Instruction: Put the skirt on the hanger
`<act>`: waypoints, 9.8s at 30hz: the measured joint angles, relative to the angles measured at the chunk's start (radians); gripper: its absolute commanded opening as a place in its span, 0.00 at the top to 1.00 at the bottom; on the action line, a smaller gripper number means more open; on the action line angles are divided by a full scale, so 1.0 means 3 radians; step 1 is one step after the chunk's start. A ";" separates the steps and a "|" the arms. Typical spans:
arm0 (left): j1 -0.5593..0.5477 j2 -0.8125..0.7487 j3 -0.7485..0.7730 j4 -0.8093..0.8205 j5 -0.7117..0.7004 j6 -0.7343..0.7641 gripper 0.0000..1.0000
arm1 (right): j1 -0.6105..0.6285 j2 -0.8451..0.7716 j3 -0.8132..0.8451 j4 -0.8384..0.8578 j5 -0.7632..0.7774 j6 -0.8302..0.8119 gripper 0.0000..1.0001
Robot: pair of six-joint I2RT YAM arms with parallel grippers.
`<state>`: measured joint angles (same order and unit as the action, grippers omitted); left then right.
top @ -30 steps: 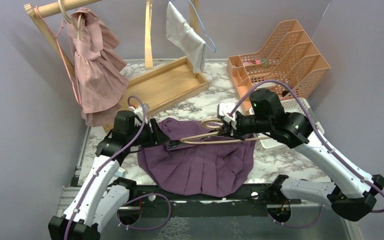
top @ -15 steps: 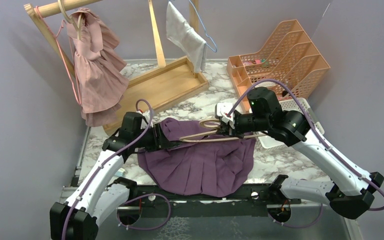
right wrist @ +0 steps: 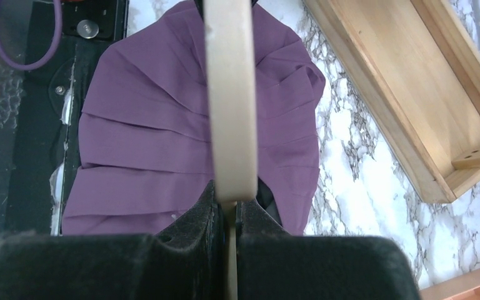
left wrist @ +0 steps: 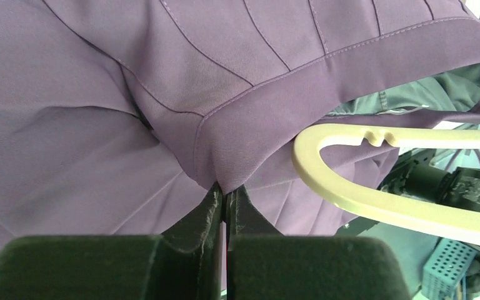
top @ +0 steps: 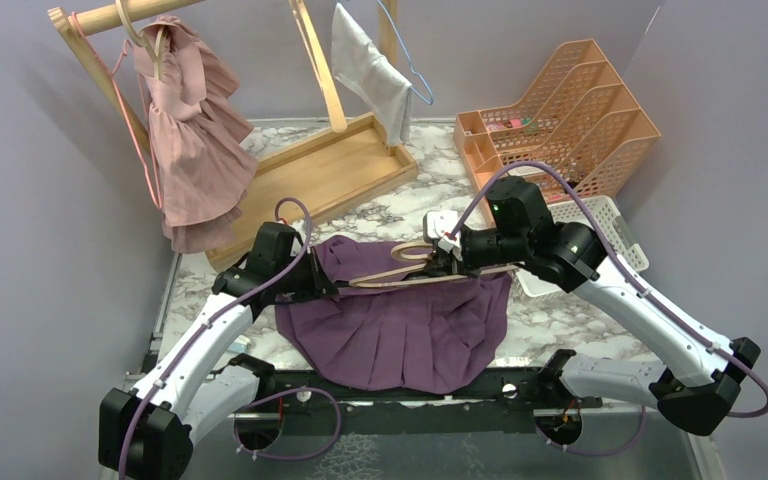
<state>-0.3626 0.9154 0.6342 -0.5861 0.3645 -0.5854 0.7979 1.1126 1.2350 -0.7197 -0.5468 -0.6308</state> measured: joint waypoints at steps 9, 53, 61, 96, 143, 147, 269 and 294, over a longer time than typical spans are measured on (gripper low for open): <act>0.0000 0.0000 0.0151 -0.0109 -0.0045 -0.0001 1.00 | 0.0000 0.0001 -0.0070 0.0083 -0.0009 -0.0056 0.99; -0.0003 -0.0019 0.0660 -0.0174 0.0251 -0.0029 1.00 | -0.0001 -0.0175 -0.0529 0.0791 -0.0004 0.0130 0.99; -0.0003 -0.0034 0.0642 -0.0072 0.0641 -0.0060 1.00 | -0.0001 0.0013 -0.0880 0.1497 -0.0155 0.0337 0.99; -0.0326 -0.0538 0.0668 0.0448 0.0163 0.2143 0.13 | -0.0001 0.0642 -0.1822 0.3999 -0.0394 0.1340 0.99; -0.0345 0.0365 0.1148 -0.0127 0.1204 0.3914 1.00 | -0.0038 -0.0278 -0.1441 0.3288 0.0276 0.1605 0.44; -0.0345 0.0299 0.1268 -0.0134 0.0955 0.3913 1.00 | -0.0038 -0.0595 -0.1441 0.2991 0.0841 0.1731 0.44; -0.0346 0.0622 0.2183 -0.1036 0.0258 0.3647 1.00 | -0.1560 0.0506 0.0197 0.0582 -0.0355 0.3221 0.99; -0.0338 -0.0031 0.1016 0.0045 0.1029 0.3146 1.00 | -0.0743 0.0371 -0.0193 0.1019 -0.0548 0.2410 0.63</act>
<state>-0.4641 0.9062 0.9390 -0.5728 0.6731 0.3584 0.5751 1.2240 1.1770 -0.4141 -0.7113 0.0921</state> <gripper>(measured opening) 0.150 0.279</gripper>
